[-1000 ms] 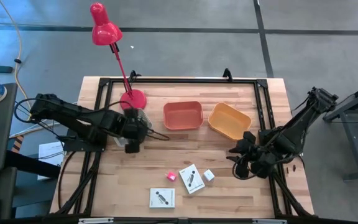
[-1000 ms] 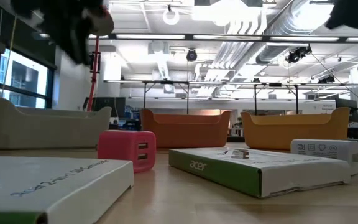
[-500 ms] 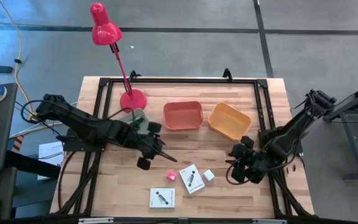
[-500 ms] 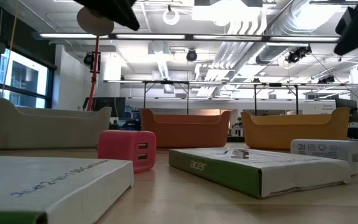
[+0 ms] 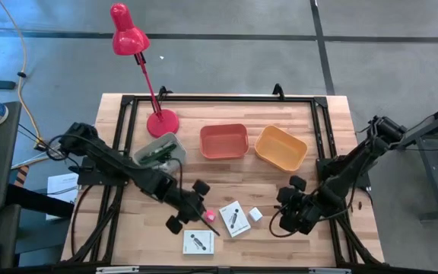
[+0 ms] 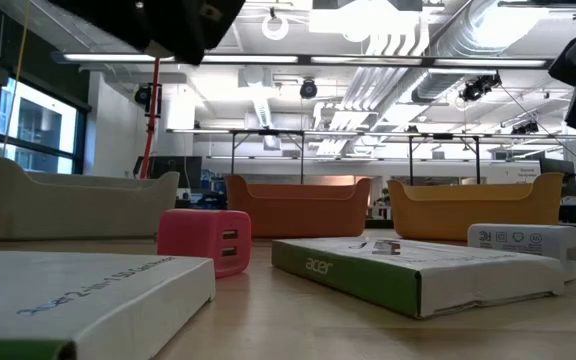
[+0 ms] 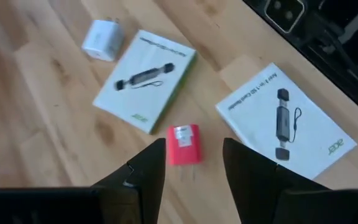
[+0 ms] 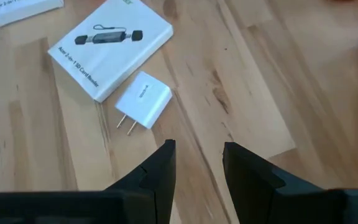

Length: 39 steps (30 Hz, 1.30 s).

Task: Pick and place items into bin
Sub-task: Put the pink charger adapter into the orange bin

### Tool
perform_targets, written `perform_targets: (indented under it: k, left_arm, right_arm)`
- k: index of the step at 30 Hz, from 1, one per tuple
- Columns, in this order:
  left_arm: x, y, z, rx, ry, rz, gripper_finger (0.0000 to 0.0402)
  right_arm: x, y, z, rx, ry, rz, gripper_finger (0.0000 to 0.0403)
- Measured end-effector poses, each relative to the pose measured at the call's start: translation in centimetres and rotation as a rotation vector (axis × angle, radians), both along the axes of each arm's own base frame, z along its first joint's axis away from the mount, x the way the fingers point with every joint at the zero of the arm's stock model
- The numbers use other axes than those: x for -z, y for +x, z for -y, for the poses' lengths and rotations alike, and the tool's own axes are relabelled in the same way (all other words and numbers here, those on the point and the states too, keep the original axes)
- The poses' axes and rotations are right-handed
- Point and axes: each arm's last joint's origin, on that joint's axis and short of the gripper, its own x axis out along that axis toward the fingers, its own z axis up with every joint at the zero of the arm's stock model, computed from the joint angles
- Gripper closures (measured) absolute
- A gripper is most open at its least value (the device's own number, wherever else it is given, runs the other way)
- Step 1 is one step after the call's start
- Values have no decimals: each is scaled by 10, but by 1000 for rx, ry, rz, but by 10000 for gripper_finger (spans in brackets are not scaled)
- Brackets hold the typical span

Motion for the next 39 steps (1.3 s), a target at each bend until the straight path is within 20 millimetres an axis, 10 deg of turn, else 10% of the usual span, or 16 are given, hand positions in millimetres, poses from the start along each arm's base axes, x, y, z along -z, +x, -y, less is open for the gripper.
perform_targets:
  k: [39]
  left_arm:
    - [74, 36, -3, -111, 68, -88, 159]
  right_arm:
    - [-2, -6, -14, -10, 52, 62, 279]
